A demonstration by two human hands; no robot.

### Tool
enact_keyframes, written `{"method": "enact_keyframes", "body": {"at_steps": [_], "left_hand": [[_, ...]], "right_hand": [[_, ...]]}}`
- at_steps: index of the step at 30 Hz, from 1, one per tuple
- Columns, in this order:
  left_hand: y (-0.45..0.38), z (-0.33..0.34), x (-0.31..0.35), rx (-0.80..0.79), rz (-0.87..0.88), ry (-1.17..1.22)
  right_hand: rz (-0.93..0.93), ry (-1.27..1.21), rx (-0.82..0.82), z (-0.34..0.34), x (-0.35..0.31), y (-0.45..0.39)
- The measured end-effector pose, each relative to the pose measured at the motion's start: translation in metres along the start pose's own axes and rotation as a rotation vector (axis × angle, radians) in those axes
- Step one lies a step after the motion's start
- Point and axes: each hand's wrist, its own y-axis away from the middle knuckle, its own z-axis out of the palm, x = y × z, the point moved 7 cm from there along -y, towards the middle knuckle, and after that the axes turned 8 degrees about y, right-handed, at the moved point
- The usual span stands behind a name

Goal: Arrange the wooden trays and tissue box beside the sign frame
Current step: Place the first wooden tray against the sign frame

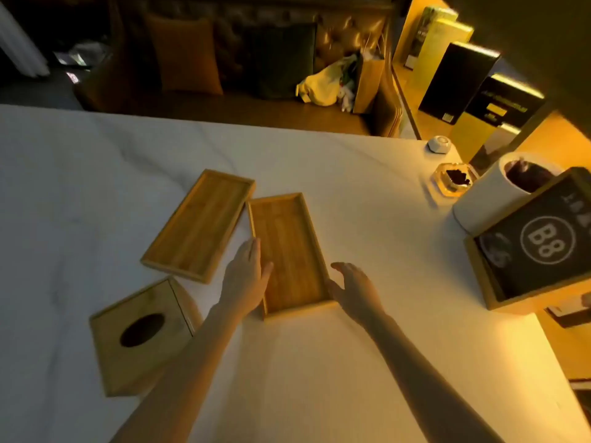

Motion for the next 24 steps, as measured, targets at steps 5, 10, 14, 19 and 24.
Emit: {"method": "enact_keyframes", "body": {"at_steps": [5, 10, 14, 19, 24], "left_hand": [[0.022, 0.028, -0.028, -0.069, -0.117, -0.099], [0.026, 0.036, -0.033, -0.100, -0.182, -0.108], [0.023, 0.039, -0.031, -0.145, -0.229, 0.042], [0.017, 0.020, -0.034, -0.164, -0.256, 0.201], [0.022, 0.010, -0.028, -0.266, -0.532, 0.871]], "right_hand": [[0.026, 0.072, 0.029, 0.031, 0.007, 0.013], [0.073, 0.042, 0.043, 0.041, 0.004, 0.017], [0.142, -0.169, 0.051, 0.039, 0.000, 0.011], [0.155, -0.351, 0.093, 0.015, -0.006, 0.015], [0.245, -0.685, 0.027, 0.004, 0.000, 0.015]]}}
